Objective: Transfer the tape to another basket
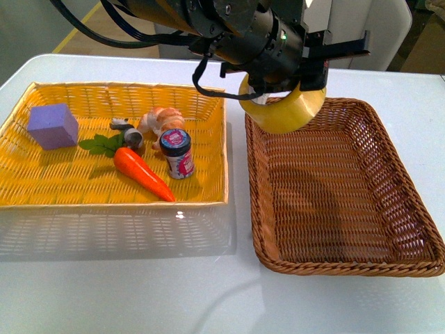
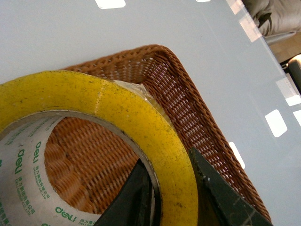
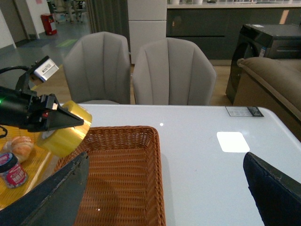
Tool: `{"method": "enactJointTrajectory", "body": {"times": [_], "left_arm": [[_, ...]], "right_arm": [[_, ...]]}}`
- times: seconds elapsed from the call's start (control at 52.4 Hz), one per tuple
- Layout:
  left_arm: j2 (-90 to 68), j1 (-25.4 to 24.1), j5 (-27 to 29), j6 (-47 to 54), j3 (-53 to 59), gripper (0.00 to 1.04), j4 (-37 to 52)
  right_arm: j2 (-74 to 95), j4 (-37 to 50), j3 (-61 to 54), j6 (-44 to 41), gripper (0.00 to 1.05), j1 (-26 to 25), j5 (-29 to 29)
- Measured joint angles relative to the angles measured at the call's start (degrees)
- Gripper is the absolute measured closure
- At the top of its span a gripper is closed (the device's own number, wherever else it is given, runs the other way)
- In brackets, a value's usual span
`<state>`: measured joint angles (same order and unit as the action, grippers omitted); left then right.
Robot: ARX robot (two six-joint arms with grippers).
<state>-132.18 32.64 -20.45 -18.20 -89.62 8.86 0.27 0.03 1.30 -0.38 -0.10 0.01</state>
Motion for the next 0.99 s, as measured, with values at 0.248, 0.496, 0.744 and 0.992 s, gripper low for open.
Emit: {"method": "enactJointTrajectory", "body": {"times": [0.248, 0.496, 0.744, 0.992], "left_arm": [[-0.1, 2.6, -1.6, -1.6, 0.8, 0.89, 0.3], [-1.2, 4.3, -0.6, -1.2, 0.8, 0.89, -1.3], [-3.0, 4.4, -0.3, -1.1, 0.8, 0.89, -2.1], [-3.1, 4.6, -0.1, -0.7, 0.8, 0.43, -2.1]], "right_arm": [[0.0, 0.0, 0.0, 0.0, 0.09, 0.0, 0.0], [0.0, 0.0, 0.0, 0.0, 0.09, 0.0, 0.0], [0.0, 0.0, 0.0, 0.0, 0.09, 0.0, 0.0], [0.0, 0.0, 0.0, 0.0, 0.09, 0.0, 0.0]]}}
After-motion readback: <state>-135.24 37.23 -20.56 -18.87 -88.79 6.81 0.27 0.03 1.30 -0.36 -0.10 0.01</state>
